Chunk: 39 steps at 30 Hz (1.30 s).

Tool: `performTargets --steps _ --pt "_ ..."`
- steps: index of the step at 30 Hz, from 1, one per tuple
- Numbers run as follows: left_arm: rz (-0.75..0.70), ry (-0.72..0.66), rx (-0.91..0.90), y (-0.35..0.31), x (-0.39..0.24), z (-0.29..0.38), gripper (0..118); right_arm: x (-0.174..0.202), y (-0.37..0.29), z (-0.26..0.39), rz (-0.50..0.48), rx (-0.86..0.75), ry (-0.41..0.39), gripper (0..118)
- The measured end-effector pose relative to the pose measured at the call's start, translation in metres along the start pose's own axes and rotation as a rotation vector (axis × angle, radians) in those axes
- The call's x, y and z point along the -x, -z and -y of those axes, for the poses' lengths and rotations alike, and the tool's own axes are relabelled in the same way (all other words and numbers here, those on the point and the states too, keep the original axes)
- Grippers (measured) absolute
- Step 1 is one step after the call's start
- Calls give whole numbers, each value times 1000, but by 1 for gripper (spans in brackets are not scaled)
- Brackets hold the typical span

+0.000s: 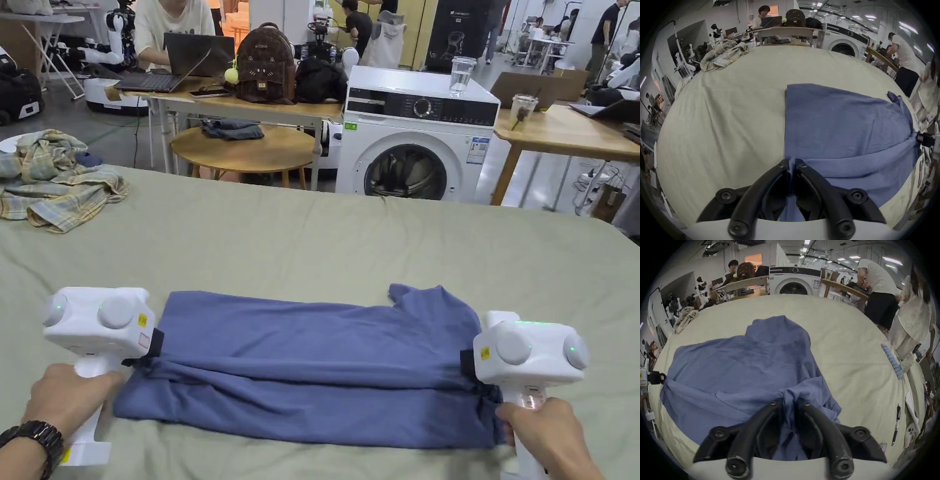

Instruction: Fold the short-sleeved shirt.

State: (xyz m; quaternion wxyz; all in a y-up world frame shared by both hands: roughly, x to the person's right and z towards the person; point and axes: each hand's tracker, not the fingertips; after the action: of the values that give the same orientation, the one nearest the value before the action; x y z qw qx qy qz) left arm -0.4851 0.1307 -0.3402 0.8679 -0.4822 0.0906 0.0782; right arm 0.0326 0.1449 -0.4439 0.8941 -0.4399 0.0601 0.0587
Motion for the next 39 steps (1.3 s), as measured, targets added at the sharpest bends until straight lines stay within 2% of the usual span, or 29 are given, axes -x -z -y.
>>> performTargets --steps 3,6,8,10,11,12,13,14,15,16,18,20,22,25,33,34,36,38,39 --pt "43 -7 -57 -15 0 5 31 3 -18 1 23 -111 -3 48" --pt "81 -32 -148 -38 -4 13 40 12 -43 5 -1 -224 5 50" --pt "89 -16 -234 -60 -12 25 40 21 -60 10 -28 -277 9 50" --pt "102 1 -304 -78 -19 37 40 32 -78 18 -17 -334 19 47" --pt "99 -7 -352 -88 -23 46 40 37 -86 24 -34 -366 13 40" --pt "102 -5 -391 -98 -26 54 40 42 -92 29 -32 -393 13 21" --pt "106 3 -419 -105 -29 61 38 45 -96 33 -29 -395 10 6" --pt "96 7 -451 -112 -34 69 28 52 -102 39 -25 -414 14 0" --pt "96 32 -450 -111 -33 73 4 55 -104 44 -18 -425 20 0" --pt "78 51 -447 -112 -35 77 0 57 -108 49 -21 -434 22 0" --pt "5 70 -476 -120 -40 88 0 64 -116 59 -34 -440 27 0" --pt "32 84 -461 -122 -37 96 0 66 -121 67 -68 -439 43 0" --pt "-8 101 -436 -125 -35 98 0 69 -125 72 -65 -438 36 0" --pt "-6 56 -382 -126 -17 91 0 70 -129 78 -69 -437 24 0" --pt "47 -10 -83 -83 19 42 0 68 -122 81 -53 -397 -9 0" --pt "52 -20 -39 -74 22 35 5 66 -121 81 -52 -391 -7 0" --pt "104 -38 46 -61 22 30 41 66 -118 83 -51 -383 -9 0" --pt "97 -48 103 -44 22 27 45 65 -116 84 -48 -366 -11 0" --pt "58 -38 140 -34 22 24 52 65 -115 86 -53 -362 -11 0"
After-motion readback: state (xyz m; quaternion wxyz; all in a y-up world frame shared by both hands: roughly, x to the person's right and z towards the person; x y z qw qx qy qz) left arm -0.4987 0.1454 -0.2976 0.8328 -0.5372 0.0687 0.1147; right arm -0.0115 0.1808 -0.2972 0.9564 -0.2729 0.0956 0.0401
